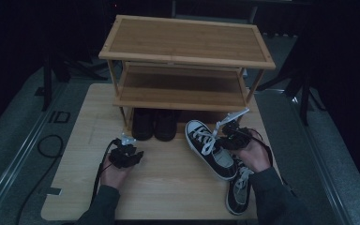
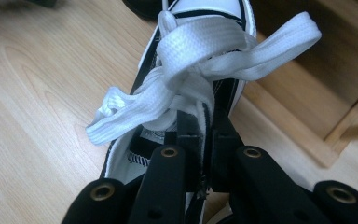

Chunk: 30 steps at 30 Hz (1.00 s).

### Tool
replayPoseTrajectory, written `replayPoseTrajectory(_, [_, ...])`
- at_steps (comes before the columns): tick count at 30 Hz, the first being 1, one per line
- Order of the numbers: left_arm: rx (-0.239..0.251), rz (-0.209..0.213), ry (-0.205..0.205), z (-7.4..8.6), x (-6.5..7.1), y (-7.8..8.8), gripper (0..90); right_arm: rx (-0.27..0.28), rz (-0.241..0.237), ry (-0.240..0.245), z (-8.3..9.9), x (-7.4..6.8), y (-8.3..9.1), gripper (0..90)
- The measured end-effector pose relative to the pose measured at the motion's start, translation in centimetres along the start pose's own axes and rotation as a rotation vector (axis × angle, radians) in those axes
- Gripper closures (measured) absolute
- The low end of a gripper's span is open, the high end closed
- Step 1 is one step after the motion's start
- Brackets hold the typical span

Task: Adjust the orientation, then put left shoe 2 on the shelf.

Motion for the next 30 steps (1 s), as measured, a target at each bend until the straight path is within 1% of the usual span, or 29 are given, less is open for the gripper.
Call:
replayPoseTrajectory(5, [0.000,0.000,0.003,0.0,0.0,0.0,61.2,0.022,-0.025,0.028,-0.4,0.3,0.4,86.4])
replayPoseTrajectory(8, [0.000,0.000,0.002,0.0,0.0,0.0,61.2,0.034,-0.033,0.057,-0.6,0.4,0.7,86.4])
replayPoseTrajectory(10, [0.000,0.000,0.001,0.0,0.0,0.0,61.2,0.043,-0.054,0.077,-0.8,0.5,0.9,86.3])
replayPoseTrajectory(12, [-0.001,0.000,0.002,0.0,0.0,0.1,61.2,0.050,-0.075,0.085,-0.9,0.8,1.0,86.3])
replayPoseTrajectory(16, [0.001,-0.001,0.003,0.0,0.0,0.1,61.2,0.067,-0.112,0.116,-1.0,1.2,1.3,86.3])
replayPoseTrajectory(19, [0.000,0.000,0.001,0.0,0.0,0.1,61.2,0.077,-0.127,0.136,-1.2,1.4,1.5,86.3])
replayPoseTrajectory(23, [0.001,-0.001,0.002,0.0,0.0,0.1,61.2,0.111,-0.153,0.163,-1.3,1.5,1.8,86.3])
replayPoseTrajectory(25, [0.001,0.000,0.002,0.0,0.0,0.1,61.2,0.115,-0.159,0.164,-1.2,1.5,1.9,86.3])
replayPoseTrajectory(26, [0.000,0.000,0.002,0.0,0.1,0.0,61.2,0.125,-0.172,0.175,-1.3,1.6,2.0,86.3])
replayPoseTrajectory(30, [-0.004,0.000,-0.003,0.0,0.1,0.0,61.1,0.134,-0.184,0.195,-1.3,1.7,2.2,86.3])
Point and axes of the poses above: each handheld gripper's, and its own axes: y roughly backward along the jaws, z roughly out of its underside, x roughly to its right, the point moved 2 cm from there along -y, roughly forward along the jaws, and after that the axes turned 5 degrees about z, right-handed, at the moved point
